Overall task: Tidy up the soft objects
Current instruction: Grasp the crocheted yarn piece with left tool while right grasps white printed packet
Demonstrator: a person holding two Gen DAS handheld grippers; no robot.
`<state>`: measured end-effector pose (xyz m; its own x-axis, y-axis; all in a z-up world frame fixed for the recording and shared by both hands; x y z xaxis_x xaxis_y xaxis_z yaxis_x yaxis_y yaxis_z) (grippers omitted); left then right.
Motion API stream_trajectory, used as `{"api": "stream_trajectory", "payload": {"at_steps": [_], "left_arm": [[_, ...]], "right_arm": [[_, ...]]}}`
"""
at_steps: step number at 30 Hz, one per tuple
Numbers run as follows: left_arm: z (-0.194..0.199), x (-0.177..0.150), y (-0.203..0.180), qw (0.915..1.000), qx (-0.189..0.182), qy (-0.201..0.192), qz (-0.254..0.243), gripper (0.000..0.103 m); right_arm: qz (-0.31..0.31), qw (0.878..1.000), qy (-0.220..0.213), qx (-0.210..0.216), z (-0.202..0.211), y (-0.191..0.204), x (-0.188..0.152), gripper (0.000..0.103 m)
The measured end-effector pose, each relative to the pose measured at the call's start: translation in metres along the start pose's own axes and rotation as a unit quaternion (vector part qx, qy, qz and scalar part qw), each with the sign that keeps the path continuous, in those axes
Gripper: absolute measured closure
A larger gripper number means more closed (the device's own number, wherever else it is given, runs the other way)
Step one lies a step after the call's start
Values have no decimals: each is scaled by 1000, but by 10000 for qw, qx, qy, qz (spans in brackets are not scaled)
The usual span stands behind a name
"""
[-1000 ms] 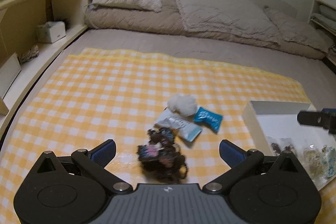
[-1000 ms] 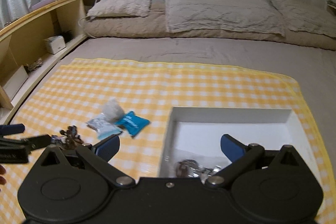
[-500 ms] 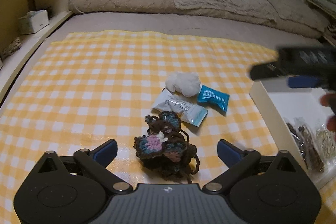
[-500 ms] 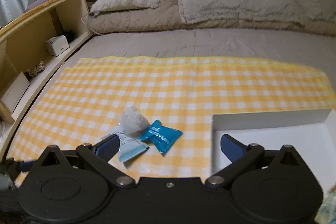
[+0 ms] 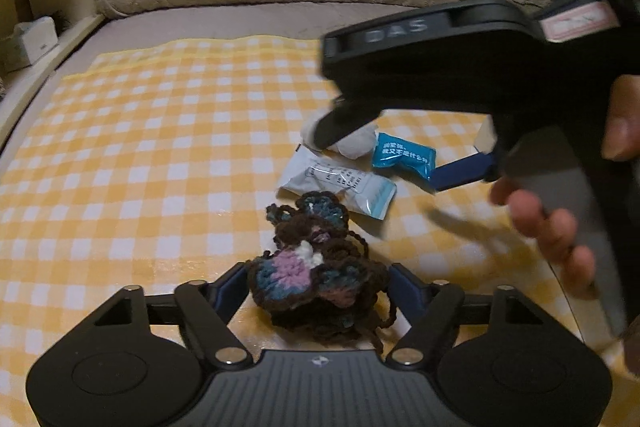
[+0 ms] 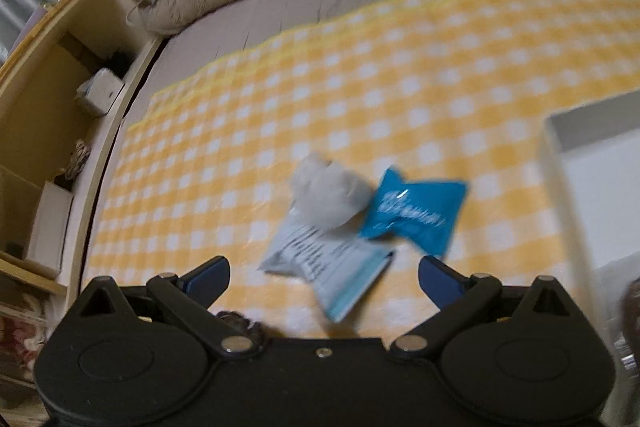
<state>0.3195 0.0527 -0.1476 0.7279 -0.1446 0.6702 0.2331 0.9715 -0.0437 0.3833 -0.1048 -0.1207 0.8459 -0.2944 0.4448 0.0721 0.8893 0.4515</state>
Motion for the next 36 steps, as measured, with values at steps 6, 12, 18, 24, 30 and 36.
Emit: {"api": "stream_trajectory", "payload": {"at_steps": [6, 12, 18, 24, 30, 36], "left_arm": [[0, 0, 2, 9997, -235, -16, -28, 47], [14, -6, 14, 9993, -352, 134, 4, 50], [26, -13, 25, 9990, -367, 259, 66, 54], [25, -18, 27, 9986, -457, 284, 3, 53], [14, -18, 27, 9986, -460, 241, 52, 52], [-4, -12, 24, 9987, -433, 233, 123, 52]], "right_arm": [[2, 9997, 242, 73, -23, 10, -7, 2], [-176, 9997, 166, -68, -40, 13, -6, 4], [172, 9997, -60, -153, -53, 26, 0, 4], [388, 9986, -187, -323, -67, 30, 6, 4], [1132, 9911, -202, -676, -81, 38, 0, 8], [1582, 9829, -105, -937, -79, 38, -5, 10]]}}
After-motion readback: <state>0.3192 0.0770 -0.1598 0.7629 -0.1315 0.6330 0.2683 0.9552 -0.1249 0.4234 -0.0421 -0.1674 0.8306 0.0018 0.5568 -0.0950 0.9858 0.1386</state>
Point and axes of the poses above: each gripper's, at about its wrist camera, not at the fingertips, and z roughly against the way its jaws point, y to its left, x to its top, the point moved 3 cm from there along -z, roughly the way its jaws point, and after that the axes turned 5 degrees about -y, right-handed, at the moved point
